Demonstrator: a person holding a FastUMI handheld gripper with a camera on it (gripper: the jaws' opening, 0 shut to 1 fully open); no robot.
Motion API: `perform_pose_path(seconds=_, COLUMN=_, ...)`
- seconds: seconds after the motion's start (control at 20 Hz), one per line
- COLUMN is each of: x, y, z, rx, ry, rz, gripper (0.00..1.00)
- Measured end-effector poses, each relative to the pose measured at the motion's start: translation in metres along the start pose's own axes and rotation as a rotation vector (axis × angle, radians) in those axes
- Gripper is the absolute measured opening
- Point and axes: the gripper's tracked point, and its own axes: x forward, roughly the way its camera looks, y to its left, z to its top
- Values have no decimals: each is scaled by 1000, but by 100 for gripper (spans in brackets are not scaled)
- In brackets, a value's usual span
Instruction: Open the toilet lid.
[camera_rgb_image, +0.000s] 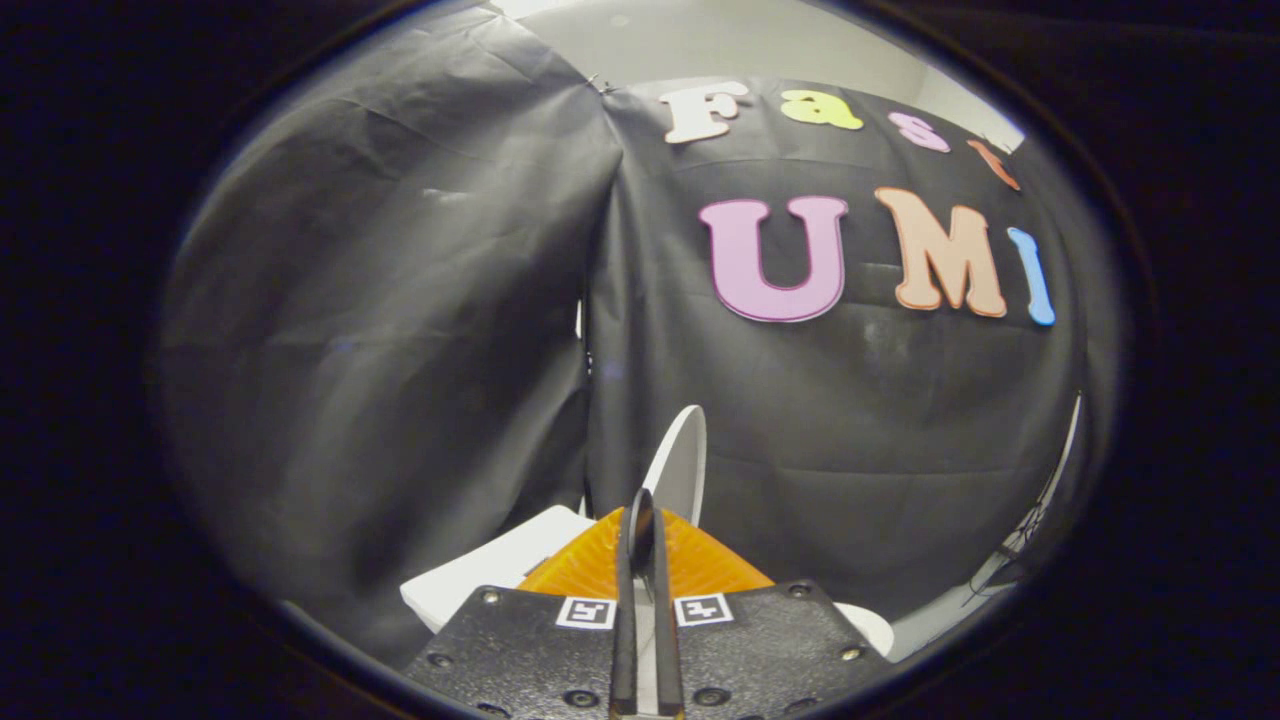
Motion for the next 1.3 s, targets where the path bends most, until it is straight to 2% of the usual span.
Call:
perform_pose_path(seconds=0.45, x=17, y=54, z=0, rx=-55, ry=22, rz=112, gripper=7)
perform_pose_path(seconds=0.75, x=22, y=71, z=1, rx=-52, ry=32, rz=144, gripper=7)
perform_pose_path(seconds=0.9, x=21, y=74, z=-2, rx=-48, ry=33, rz=154, gripper=12)
perform_pose_path(seconds=1.15, x=17, y=70, z=0, rx=-38, ry=51, rz=190, gripper=30)
perform_pose_path(seconds=1.3, x=12, y=68, z=14, rx=-15, ry=11, rz=214, gripper=41)
